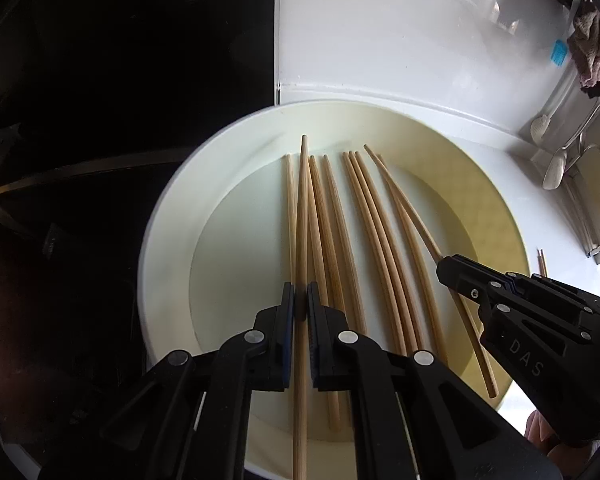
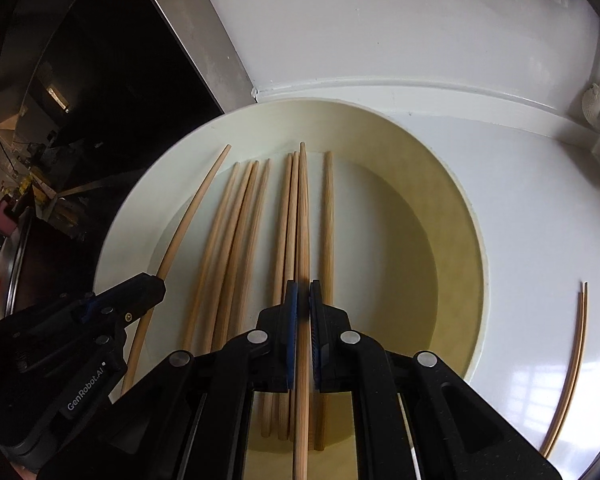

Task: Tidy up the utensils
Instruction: 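Carry both held chopsticks over the white water basin, then open both tools to drop the chopsticks into the basin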

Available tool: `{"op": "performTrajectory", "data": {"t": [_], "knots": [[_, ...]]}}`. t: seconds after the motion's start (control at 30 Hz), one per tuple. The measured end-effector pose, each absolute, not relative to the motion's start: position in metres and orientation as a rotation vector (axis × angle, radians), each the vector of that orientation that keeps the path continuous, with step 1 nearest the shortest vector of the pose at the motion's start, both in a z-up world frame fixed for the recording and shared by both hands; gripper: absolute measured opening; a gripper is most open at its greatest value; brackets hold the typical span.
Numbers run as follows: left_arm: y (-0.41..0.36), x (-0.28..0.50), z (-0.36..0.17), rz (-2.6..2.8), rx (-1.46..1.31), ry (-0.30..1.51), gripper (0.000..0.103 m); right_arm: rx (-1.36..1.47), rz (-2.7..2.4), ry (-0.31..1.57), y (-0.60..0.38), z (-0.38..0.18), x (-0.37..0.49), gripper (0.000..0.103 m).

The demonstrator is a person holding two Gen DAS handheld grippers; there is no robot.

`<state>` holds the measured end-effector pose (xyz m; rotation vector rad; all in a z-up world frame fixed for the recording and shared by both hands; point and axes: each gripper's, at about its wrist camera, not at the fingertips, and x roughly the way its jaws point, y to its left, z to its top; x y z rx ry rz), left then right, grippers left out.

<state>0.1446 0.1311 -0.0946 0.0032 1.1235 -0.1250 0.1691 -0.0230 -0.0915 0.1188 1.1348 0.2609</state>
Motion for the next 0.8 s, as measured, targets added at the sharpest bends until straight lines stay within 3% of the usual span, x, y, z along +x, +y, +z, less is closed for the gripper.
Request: {"op": "performTrajectory", "data": {"t": [0.43,0.7,0.77,0.8], "knots": [[0.132,0.162,-0.123,-0.149,-0.014,1.198,0.008,0.113,0.227,1.218,-0.020,-0.118,0.182,0.006],[0.139,0.158,-0.112,-0.116,-0.019,1.171,0.037,0.106,0.210,1.175,-0.024,-0.104,0.175,0.017],[0.143,0.155,-0.107,-0.113,-0.024,1.153,0.055,0.108,0.209,1.157,-0.027,-0.095,0.169,0.021],[0.144,0.153,-0.104,-0.109,-0.022,1.140,0.059,0.110,0.209,1.148,-0.029,-0.091,0.166,0.027]]}}
